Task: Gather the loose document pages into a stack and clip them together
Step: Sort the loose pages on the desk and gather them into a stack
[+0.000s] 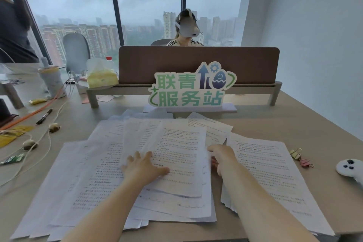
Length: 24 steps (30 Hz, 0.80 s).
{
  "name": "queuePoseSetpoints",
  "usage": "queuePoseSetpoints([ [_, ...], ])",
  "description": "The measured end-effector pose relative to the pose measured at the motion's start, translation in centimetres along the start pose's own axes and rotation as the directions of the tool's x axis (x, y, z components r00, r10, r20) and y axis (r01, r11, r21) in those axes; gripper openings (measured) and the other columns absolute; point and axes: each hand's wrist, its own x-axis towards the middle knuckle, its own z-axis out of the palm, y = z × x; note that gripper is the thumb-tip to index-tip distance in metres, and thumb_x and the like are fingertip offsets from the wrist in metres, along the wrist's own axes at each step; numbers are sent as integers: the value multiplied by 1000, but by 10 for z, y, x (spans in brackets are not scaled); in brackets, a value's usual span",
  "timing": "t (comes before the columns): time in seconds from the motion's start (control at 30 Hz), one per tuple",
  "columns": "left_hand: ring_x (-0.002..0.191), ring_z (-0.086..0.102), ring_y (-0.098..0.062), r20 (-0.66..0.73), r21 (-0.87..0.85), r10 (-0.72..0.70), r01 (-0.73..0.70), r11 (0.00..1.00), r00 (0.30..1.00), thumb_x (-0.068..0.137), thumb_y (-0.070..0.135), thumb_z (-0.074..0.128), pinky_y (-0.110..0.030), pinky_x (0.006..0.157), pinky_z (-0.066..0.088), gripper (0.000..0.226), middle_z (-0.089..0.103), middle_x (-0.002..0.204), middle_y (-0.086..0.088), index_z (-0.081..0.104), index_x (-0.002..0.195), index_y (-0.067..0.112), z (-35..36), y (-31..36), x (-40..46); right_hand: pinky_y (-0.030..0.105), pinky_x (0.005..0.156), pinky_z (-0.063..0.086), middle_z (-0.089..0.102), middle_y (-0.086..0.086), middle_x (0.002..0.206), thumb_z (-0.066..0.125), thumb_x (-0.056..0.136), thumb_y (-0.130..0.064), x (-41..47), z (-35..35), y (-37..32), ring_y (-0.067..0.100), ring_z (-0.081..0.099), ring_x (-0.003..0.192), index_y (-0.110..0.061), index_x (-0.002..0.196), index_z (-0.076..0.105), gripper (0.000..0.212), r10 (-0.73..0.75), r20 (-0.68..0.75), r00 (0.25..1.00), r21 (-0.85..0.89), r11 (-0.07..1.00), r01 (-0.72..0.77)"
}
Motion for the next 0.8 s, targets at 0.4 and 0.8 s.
queuePoseSetpoints([
  [0.4,135,29,-31,-15,15,21,-20,1000,1000,65,83,49,-56,106,25,88,35,147,1,36,141,39,-9,-8,2,43,80,58,65,19,86,59,89,-4,2,5,-7,29,67,76,-5,113,50,25,104,42,994,-46,994,-102],
  [0.8,135,27,-30,-30,-5,31,-32,999,999,72,82,42,-53,107,24,81,34,148,3,34,142,41,-9,-8,-3,23,56,41,70,17,93,57,85,1,15,31,0,22,57,70,5,112,64,28,-63,119,991,-462,880,112],
])
